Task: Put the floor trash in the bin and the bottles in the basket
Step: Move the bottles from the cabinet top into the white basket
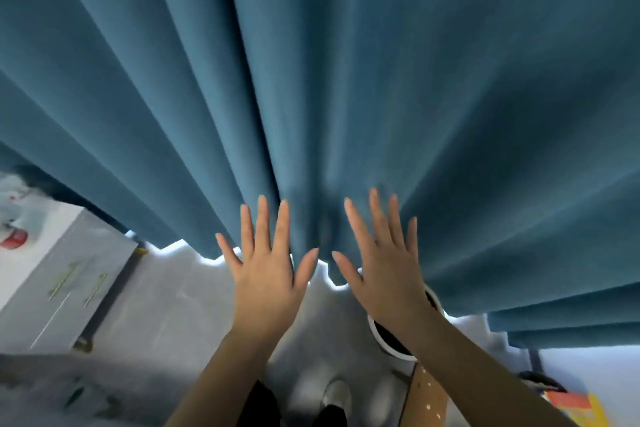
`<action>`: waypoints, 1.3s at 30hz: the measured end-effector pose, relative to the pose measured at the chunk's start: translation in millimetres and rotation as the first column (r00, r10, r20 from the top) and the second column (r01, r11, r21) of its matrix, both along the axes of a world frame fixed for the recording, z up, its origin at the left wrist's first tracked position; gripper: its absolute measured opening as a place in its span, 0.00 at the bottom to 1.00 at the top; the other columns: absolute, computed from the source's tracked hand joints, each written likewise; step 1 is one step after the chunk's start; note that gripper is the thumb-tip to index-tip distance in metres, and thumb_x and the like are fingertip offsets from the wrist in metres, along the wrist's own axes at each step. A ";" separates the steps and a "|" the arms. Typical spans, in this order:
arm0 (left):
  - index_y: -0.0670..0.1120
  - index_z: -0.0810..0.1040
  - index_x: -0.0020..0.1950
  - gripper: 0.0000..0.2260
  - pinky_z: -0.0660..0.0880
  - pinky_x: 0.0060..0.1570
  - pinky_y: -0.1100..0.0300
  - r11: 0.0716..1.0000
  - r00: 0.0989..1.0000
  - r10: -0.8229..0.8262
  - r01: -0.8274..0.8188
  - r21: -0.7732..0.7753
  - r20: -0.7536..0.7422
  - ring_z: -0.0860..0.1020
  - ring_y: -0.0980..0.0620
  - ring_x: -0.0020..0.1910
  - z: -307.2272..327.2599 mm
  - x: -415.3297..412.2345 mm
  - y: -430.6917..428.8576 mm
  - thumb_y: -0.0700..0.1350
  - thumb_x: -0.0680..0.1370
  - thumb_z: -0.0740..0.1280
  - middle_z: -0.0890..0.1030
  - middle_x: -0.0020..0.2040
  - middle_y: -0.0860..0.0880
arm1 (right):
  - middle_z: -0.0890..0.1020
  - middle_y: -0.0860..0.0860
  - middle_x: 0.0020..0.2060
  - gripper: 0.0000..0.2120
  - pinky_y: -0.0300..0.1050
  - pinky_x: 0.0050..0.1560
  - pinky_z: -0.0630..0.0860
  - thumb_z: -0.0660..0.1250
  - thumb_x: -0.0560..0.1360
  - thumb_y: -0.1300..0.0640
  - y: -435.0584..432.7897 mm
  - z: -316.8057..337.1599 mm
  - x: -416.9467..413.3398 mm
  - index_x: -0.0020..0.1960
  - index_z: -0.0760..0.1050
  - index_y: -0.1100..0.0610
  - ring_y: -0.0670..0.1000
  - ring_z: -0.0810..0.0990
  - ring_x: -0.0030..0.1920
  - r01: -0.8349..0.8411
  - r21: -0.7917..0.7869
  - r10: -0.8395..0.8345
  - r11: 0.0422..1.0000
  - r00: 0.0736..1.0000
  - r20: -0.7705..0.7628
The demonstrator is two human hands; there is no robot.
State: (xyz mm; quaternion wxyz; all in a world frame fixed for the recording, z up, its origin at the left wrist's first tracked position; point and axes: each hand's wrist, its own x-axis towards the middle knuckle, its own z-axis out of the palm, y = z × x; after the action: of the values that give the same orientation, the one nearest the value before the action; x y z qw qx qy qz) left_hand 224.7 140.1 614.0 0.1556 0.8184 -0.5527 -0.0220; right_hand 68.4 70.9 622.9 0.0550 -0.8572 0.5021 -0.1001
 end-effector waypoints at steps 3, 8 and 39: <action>0.51 0.54 0.77 0.31 0.48 0.70 0.34 0.996 0.995 0.086 -0.086 -0.012 -0.042 0.48 0.45 0.77 2.3 33.8 20.3 0.65 0.77 0.47 0.55 0.78 0.46 | 0.51 0.55 0.78 0.33 0.67 0.70 0.55 0.50 0.76 0.36 5.5 4.1 42.6 0.78 0.48 0.46 0.61 0.49 0.77 -0.088 0.012 0.088 0.996 0.996 0.000; 0.52 0.52 0.77 0.32 0.45 0.71 0.37 0.977 0.973 0.205 -0.210 -0.040 -0.104 0.47 0.46 0.77 1.4 107.4 57.4 0.67 0.77 0.44 0.53 0.78 0.48 | 0.50 0.54 0.78 0.33 0.66 0.71 0.53 0.49 0.76 0.36 27.1 7.3 130.9 0.78 0.49 0.46 0.60 0.48 0.77 -0.207 0.041 0.206 0.977 0.978 0.029; 0.48 0.60 0.76 0.34 0.51 0.68 0.33 0.701 0.713 0.701 -0.691 0.179 0.005 0.55 0.42 0.76 -60.0 537.6 231.8 0.65 0.76 0.44 0.60 0.76 0.44 | 0.37 0.50 0.77 0.32 0.61 0.74 0.42 0.51 0.80 0.41 125.2 -40.5 618.7 0.77 0.37 0.43 0.56 0.35 0.76 -0.647 0.258 0.674 0.717 0.738 -0.021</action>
State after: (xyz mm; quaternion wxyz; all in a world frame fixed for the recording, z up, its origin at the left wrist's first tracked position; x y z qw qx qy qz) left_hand 762.3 371.9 554.0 0.1005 0.9753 -0.1936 -0.0341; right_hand 687.1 196.1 582.4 0.1589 -0.9714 0.1731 0.0349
